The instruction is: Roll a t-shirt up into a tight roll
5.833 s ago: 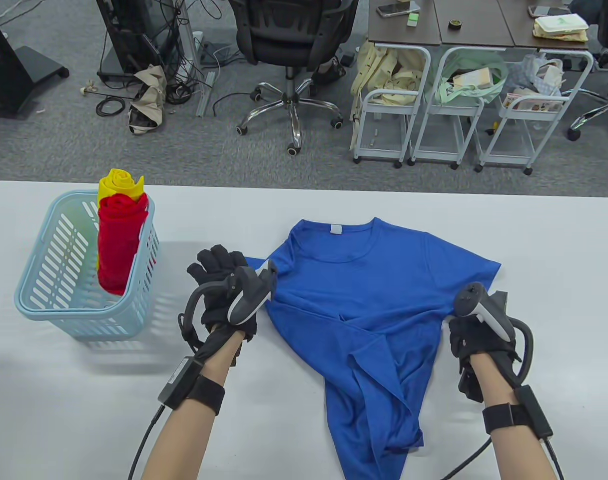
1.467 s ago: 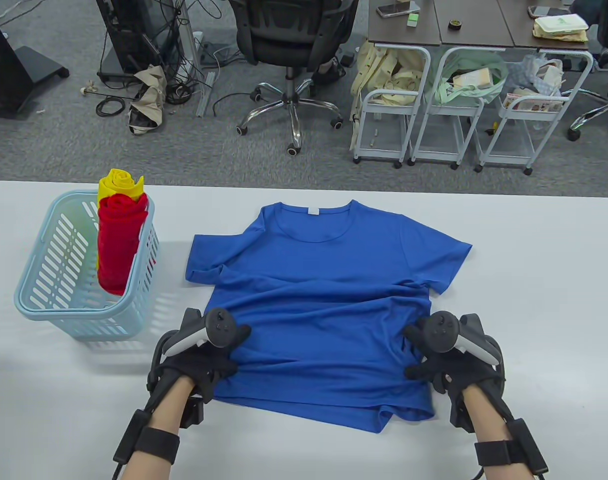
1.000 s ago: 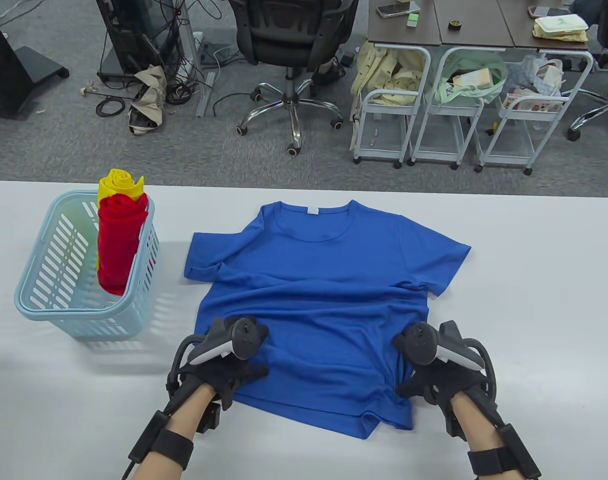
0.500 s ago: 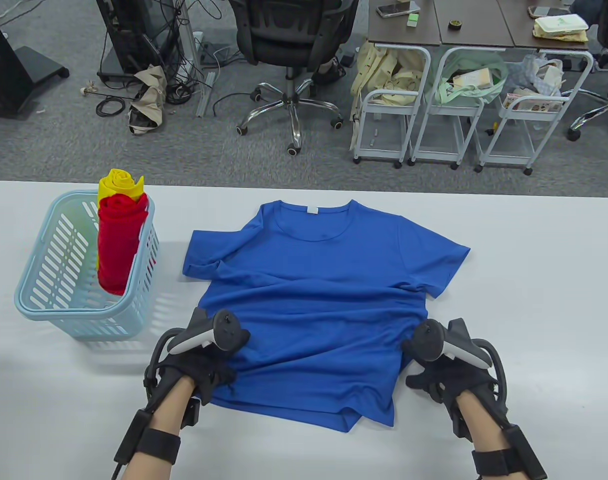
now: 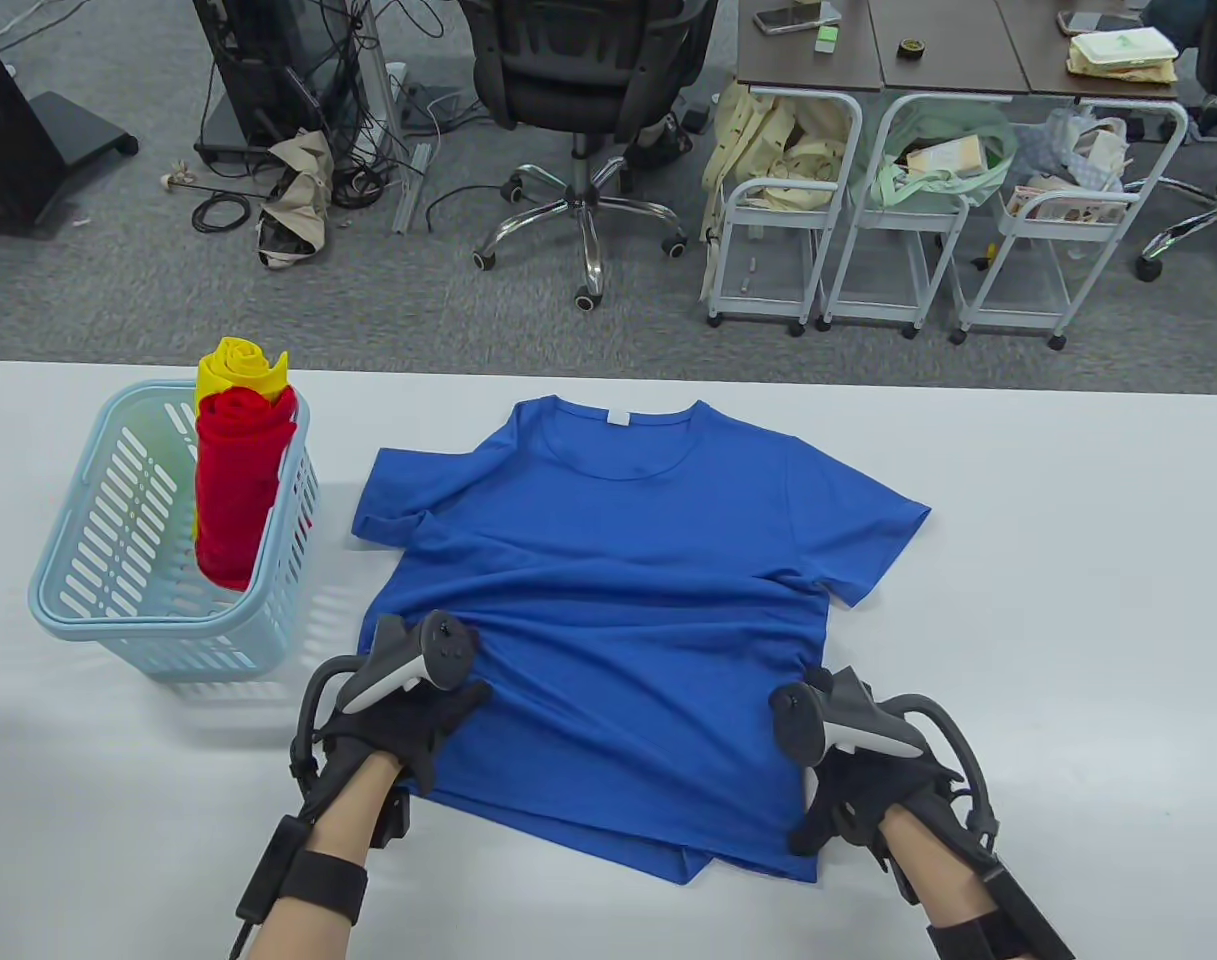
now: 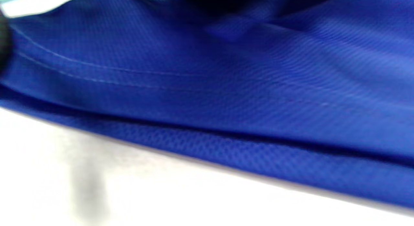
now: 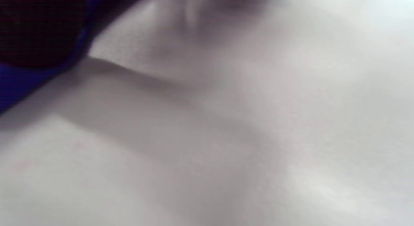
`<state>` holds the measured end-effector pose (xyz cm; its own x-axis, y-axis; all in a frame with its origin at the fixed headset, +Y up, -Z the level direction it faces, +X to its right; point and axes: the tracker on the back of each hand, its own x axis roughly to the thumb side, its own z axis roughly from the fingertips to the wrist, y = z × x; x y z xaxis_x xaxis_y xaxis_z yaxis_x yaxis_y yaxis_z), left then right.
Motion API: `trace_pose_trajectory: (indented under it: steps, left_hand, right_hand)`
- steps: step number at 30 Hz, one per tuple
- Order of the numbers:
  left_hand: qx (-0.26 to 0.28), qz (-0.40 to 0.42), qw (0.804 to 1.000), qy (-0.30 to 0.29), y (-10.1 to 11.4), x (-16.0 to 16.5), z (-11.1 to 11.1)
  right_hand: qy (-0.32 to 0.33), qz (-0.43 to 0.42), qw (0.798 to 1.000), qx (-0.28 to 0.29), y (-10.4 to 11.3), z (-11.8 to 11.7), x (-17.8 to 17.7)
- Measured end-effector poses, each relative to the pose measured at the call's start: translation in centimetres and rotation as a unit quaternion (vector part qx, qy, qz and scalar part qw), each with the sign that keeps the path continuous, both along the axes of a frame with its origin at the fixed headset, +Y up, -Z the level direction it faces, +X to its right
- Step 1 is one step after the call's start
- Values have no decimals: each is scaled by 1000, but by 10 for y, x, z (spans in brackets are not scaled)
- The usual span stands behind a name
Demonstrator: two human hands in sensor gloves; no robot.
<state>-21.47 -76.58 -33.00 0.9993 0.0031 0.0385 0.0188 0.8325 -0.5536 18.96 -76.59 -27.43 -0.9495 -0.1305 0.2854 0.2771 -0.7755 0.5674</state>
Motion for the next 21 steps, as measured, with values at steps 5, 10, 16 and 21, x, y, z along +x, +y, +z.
trace_pose_trajectory:
  steps: [5, 10, 16, 21]
  left_hand:
    - [40, 57, 997, -27, 31, 13, 10]
    - [61, 126, 990, -34, 33, 17, 12]
    - [-27, 58, 997, -45, -8, 25, 10]
    - [13, -18, 998, -53, -3, 27, 10]
  right_hand:
    - [-26, 52, 998, -11, 1, 5, 31]
    - [-104, 117, 987, 40, 19, -4, 68]
    - [-121, -131, 983, 54, 19, -11, 55]
    - [-68, -36, 997, -13, 1, -5, 36]
